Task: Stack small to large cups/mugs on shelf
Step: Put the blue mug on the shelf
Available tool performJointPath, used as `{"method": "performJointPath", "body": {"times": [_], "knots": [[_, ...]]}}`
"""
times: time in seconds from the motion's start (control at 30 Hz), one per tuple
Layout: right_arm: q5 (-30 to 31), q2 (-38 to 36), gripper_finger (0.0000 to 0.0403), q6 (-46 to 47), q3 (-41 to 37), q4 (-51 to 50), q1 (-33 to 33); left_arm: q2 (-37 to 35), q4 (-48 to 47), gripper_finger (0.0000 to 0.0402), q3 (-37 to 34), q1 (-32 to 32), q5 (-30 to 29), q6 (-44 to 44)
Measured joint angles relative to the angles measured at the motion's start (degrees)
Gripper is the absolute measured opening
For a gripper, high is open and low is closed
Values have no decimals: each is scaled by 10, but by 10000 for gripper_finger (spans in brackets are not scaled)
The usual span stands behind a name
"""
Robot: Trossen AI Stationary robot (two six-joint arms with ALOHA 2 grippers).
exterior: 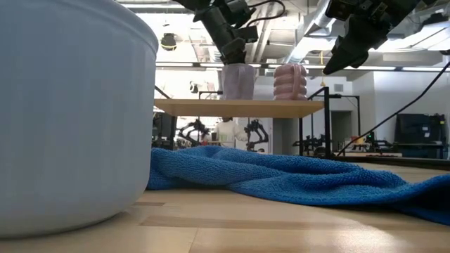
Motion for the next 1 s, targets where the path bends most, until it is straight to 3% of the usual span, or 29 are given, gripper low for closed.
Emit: {"method": "performJointPath", "body": {"times": [0.53,1.0], "knots": [[0,0,128,0,0,0,0,-1,-31,60,13,4,8,-15],[2,0,128,-3,0,0,0,-2,-49,131,14,6,8,-21]]}}
